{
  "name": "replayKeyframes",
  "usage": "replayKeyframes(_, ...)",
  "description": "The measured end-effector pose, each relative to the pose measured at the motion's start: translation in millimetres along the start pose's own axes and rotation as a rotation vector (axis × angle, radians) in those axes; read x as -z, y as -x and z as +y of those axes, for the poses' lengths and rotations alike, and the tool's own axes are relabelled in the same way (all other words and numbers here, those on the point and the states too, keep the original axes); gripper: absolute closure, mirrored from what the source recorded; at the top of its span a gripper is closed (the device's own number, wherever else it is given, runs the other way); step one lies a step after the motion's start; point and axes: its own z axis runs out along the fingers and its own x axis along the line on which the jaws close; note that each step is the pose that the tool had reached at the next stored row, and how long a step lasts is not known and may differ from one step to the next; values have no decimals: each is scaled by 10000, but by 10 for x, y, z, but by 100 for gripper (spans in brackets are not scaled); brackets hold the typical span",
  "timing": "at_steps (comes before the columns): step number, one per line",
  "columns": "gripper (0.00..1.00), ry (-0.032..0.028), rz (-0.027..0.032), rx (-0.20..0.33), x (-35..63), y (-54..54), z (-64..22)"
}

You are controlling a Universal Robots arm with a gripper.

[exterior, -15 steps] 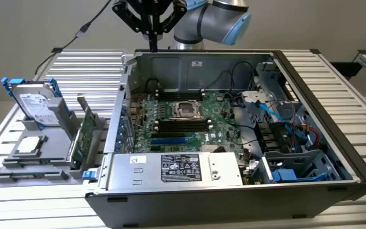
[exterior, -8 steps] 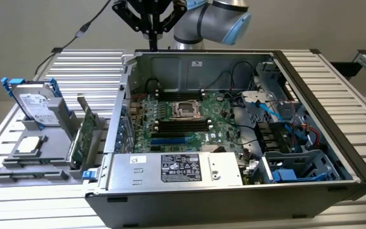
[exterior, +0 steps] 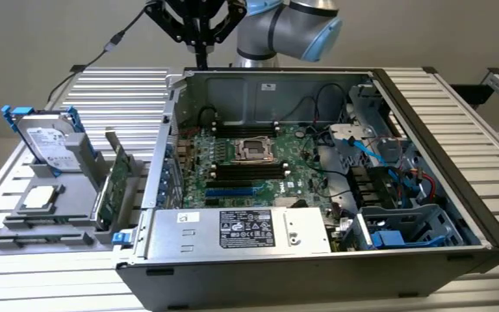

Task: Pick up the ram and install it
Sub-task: 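Reach for the ram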

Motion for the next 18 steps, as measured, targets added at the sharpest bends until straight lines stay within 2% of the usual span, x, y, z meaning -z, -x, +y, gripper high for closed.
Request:
replayKeyframes(5,89,1,3,-1,2,-224,-34)
replayKeyframes(11,89,-17,87,-5,-45,-495,-71)
replayKeyframes(18,89,-22,139,-10,-121,-776,-146)
